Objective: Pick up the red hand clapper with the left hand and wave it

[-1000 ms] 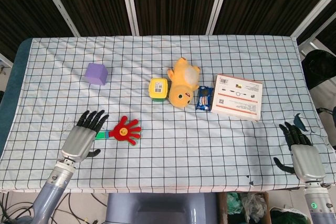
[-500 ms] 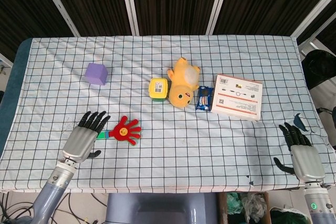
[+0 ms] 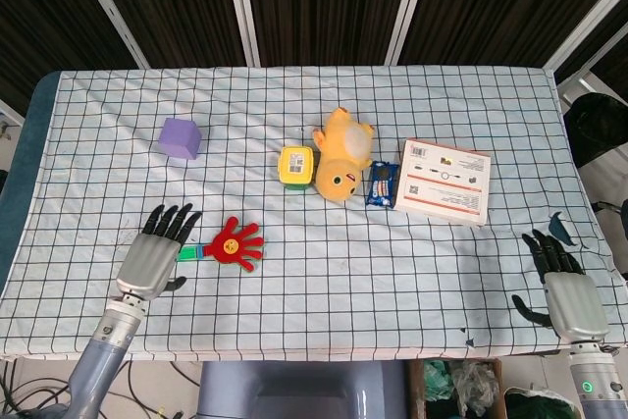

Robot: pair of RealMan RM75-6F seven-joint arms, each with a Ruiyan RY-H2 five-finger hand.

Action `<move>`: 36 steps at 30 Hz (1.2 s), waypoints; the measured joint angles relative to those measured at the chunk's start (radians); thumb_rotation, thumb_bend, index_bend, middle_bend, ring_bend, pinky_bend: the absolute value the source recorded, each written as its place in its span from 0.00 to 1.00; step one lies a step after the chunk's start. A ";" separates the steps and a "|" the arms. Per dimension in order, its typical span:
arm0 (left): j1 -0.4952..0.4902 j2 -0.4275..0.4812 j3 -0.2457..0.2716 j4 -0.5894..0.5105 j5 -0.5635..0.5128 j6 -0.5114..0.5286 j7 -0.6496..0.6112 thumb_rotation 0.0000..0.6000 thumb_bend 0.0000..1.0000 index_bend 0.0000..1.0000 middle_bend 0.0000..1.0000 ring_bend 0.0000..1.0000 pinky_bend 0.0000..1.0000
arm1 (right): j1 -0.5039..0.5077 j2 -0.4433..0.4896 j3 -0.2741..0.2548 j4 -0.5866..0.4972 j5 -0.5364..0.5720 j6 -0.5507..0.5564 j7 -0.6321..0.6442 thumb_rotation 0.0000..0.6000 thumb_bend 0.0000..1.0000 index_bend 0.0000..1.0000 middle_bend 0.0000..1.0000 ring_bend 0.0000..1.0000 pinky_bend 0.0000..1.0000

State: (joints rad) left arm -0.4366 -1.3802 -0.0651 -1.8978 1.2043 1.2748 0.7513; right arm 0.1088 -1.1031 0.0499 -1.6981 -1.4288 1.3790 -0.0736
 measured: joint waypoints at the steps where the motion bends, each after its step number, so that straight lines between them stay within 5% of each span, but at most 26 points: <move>1: 0.000 -0.005 -0.003 0.004 -0.008 0.006 0.010 1.00 0.00 0.00 0.00 0.00 0.00 | 0.000 0.000 0.000 -0.001 0.000 -0.002 0.000 1.00 0.24 0.00 0.00 0.00 0.15; 5: 0.002 -0.019 -0.017 0.013 -0.053 0.024 0.031 1.00 0.00 0.01 0.00 0.00 0.00 | 0.002 -0.001 -0.004 -0.002 -0.003 -0.006 -0.006 1.00 0.24 0.00 0.00 0.00 0.15; 10: 0.000 -0.044 -0.047 0.013 -0.168 0.046 0.080 1.00 0.01 0.22 0.00 0.00 0.00 | 0.002 0.000 -0.004 -0.005 0.002 -0.009 -0.009 1.00 0.24 0.00 0.00 0.00 0.15; 16: -0.018 -0.122 -0.092 0.043 -0.273 0.122 0.185 1.00 0.08 0.33 0.00 0.00 0.00 | 0.001 0.002 -0.005 -0.011 0.006 -0.011 -0.010 1.00 0.24 0.00 0.00 0.00 0.15; 36: -0.085 -0.338 -0.166 0.196 -0.457 0.194 0.286 1.00 0.20 0.38 0.00 0.00 0.00 | 0.002 0.009 -0.006 -0.024 0.011 -0.020 0.006 1.00 0.24 0.00 0.00 0.00 0.15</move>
State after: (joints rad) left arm -0.5213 -1.7186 -0.2308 -1.7020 0.7476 1.4690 1.0375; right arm 0.1104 -1.0946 0.0436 -1.7218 -1.4177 1.3588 -0.0678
